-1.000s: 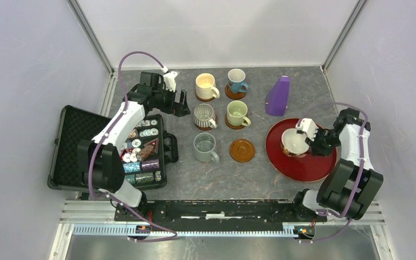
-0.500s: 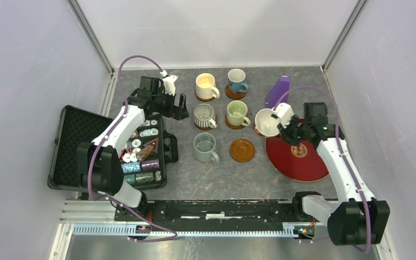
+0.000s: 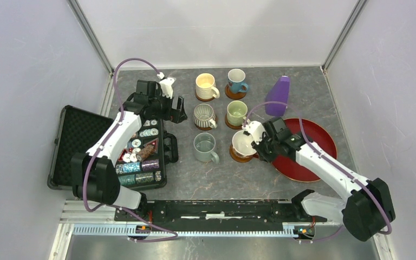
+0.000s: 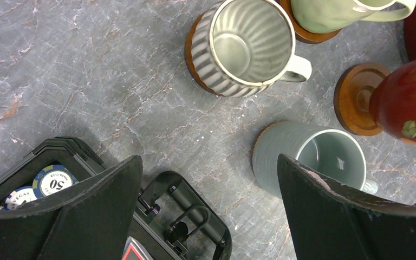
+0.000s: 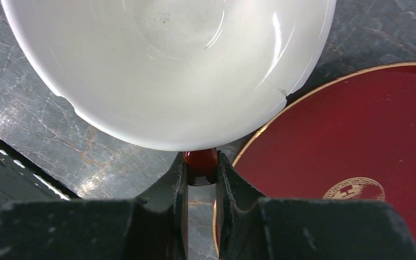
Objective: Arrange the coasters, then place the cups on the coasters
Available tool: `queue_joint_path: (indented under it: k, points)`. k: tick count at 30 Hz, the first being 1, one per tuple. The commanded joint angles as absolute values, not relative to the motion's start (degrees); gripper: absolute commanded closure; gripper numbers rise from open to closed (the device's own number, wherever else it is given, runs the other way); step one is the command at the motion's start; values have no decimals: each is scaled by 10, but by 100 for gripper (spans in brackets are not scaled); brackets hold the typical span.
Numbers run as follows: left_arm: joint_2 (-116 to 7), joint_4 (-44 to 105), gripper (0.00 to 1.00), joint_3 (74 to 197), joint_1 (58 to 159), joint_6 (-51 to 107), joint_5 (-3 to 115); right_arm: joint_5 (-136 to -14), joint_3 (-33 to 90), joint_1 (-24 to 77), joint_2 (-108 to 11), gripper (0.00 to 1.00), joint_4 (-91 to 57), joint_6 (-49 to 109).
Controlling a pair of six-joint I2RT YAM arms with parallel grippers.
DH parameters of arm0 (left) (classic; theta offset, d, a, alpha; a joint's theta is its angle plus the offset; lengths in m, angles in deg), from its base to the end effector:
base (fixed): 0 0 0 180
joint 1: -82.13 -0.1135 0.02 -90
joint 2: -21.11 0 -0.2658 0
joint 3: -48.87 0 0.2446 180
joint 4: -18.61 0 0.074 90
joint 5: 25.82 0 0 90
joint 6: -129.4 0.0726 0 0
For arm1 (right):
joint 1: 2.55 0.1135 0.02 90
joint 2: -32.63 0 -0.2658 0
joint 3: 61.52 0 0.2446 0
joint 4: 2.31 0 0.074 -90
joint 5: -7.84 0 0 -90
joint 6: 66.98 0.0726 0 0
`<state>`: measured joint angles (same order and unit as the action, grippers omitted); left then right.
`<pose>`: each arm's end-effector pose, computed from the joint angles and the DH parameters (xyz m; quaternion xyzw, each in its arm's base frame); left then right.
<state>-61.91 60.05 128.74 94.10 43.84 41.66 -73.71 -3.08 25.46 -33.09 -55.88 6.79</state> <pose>0.3194 -0.0961 0.2649 0.2037 0.8847 -0.2046 0.3659 0.1931 0.1148 0.1974 -0.3806 0.8872 0.0967 0.2423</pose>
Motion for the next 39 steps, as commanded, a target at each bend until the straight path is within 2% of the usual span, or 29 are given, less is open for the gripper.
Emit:
queue_joint_path:
  k: [1,4,28,35,37,39]
  points:
    - [-589,589,0,1282,938,458,432,-804,-41,289,-310,100,-474,155]
    - [-582,589,0,1275,938,456,436,-839,-48,307,-318,100,-448,192]
    - [-569,593,0,1258,938,455,445,-846,-75,338,-325,100,-442,208]
    - [-566,592,0,1254,938,452,447,-840,-73,338,-325,83,-447,207]
    - [-564,592,0,1252,938,454,448,-836,-72,338,-322,76,-450,207]
    - [-564,593,0,1251,938,454,448,-828,-72,338,-321,73,-453,205]
